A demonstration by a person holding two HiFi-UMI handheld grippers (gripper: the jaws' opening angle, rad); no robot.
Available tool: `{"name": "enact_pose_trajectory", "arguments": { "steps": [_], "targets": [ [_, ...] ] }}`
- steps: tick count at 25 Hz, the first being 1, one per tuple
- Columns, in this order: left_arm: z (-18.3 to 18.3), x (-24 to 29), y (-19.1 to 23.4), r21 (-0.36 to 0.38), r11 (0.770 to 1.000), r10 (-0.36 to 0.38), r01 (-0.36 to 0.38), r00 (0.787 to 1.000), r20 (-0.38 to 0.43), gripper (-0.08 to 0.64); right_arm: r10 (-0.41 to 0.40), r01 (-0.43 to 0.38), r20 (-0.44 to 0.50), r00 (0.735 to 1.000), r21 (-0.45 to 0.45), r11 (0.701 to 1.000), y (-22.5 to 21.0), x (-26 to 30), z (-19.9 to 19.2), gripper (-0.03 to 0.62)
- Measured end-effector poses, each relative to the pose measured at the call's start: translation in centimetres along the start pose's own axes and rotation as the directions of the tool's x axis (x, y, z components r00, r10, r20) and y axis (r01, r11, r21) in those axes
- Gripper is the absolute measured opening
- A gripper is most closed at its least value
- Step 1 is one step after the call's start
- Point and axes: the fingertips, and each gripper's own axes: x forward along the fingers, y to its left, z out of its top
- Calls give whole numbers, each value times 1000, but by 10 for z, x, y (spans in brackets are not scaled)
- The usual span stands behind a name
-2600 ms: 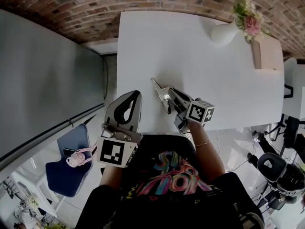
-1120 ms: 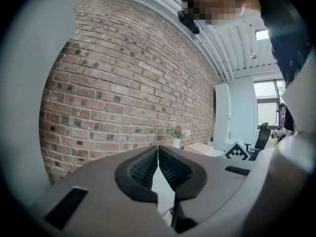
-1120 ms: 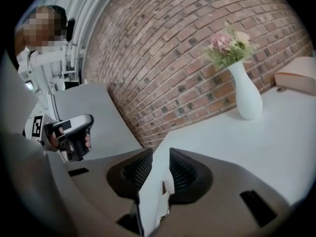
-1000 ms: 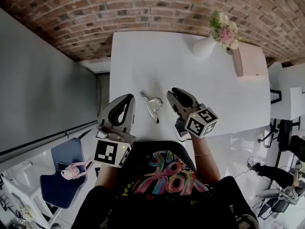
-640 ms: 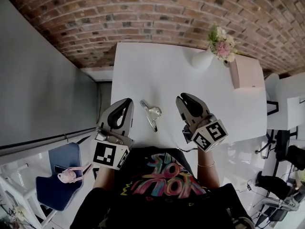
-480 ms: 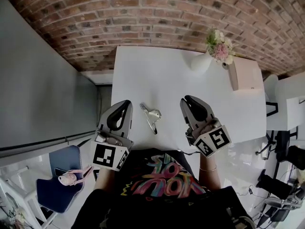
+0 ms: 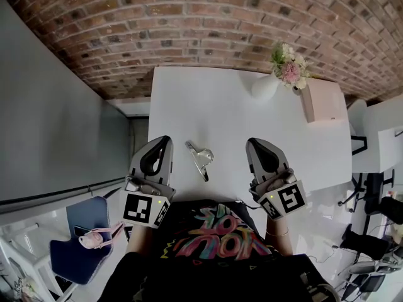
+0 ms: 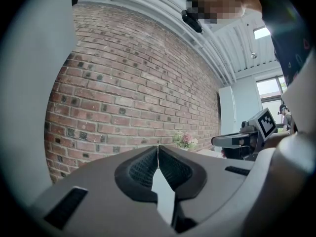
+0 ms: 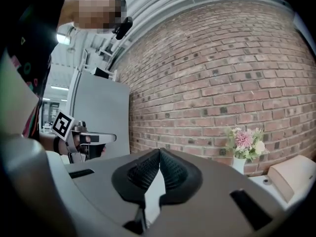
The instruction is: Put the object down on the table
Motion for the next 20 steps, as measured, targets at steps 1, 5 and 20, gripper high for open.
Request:
{"name": "enact_pose_trajectory", "arguments": {
  "steps": [1,5,20],
  "targets": [
    [1,0,0,3,1000,0,0,1000,1,26,-3,3,0,1000,1,1000,0,0,1,18],
    [3,1,2,11,1000,-2,2,1000,5,25,-20,20,-12,1000,-1,1000,-2,-1,1,17],
    [-1,0,6,14,1000,-2,2,1000,-5,25,-8,9,-11,1000,53,999,-8,1,-12,17]
  ]
}}
